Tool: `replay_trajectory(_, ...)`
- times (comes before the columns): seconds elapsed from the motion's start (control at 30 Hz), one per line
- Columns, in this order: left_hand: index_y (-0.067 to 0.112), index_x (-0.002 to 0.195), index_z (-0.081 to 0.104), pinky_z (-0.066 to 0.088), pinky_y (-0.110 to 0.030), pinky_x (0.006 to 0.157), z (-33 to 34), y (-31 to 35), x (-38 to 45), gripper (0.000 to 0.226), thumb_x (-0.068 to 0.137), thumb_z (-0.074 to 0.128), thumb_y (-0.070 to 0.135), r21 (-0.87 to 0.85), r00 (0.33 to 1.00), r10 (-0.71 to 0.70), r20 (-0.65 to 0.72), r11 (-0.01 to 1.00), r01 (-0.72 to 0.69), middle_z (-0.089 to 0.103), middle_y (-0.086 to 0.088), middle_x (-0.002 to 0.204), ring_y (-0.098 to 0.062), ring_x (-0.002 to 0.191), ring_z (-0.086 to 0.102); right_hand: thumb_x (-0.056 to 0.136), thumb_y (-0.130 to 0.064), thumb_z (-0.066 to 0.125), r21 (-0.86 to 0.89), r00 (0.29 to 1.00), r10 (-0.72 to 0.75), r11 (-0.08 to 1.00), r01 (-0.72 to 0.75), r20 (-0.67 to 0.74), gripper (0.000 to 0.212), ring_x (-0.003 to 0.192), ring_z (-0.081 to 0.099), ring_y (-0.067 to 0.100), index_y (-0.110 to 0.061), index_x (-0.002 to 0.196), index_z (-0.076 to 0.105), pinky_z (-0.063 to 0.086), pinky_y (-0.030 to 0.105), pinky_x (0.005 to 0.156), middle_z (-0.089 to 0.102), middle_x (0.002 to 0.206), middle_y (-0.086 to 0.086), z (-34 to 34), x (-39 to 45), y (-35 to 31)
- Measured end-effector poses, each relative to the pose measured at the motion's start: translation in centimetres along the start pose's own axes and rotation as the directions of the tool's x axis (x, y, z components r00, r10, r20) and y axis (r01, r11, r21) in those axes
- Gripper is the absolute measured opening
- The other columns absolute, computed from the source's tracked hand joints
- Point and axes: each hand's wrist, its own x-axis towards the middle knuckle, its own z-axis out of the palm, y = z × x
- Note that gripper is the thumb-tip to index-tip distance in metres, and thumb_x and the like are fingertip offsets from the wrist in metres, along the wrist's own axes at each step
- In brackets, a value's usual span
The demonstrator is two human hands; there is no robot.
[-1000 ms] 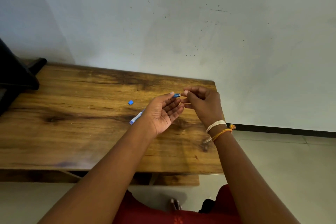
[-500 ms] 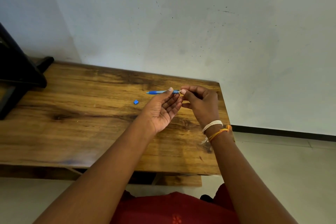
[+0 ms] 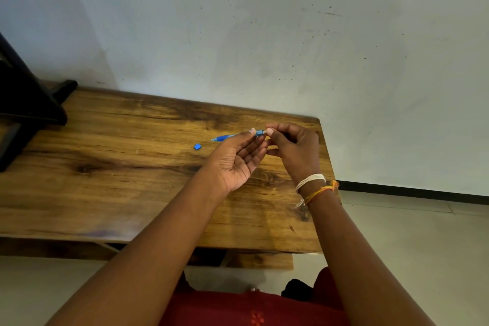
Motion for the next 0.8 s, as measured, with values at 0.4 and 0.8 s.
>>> replay_trajectory(0.4, -0.007, 0.104, 0.064, 0.060, -0.025, 0.064, 0.0, -0.5, -0.3, 0.023, 0.084, 0.066, 0.004, 0.004, 1.000, 0.020, -0.003, 1.000, -0.020, 0.073, -0.015, 0.083, -0.018, 0.067, 0.072, 0.087, -0.002, 0.065, 0.034, 0.998, 0.036, 0.999, -0.035, -0.045, 0.011, 0.076, 0.071, 0.018, -0.011, 0.086, 0.071, 0.057, 0.023, 0.058, 0.072, 0.084, 0.008, 0.3, -0.1, 0.5)
replay_trajectory(0.8, -0.004, 0.095, 0.064, 0.059, -0.025, 0.059, -0.2, -0.4, -0.1, 0.012, 0.085, 0.064, 0.003, 0.120, 0.999, 0.033, -0.032, 0.992, -0.029, 0.073, -0.013, 0.074, -0.018, 0.064, 0.071, 0.083, -0.004, 0.070, 0.062, 0.976, 0.168, 0.982, -0.178, 0.140, 0.011, 0.066, 0.071, 0.012, -0.011, 0.091, 0.073, 0.060, 0.024, 0.064, 0.072, 0.079, 0.008, -1.6, 0.6, 0.7)
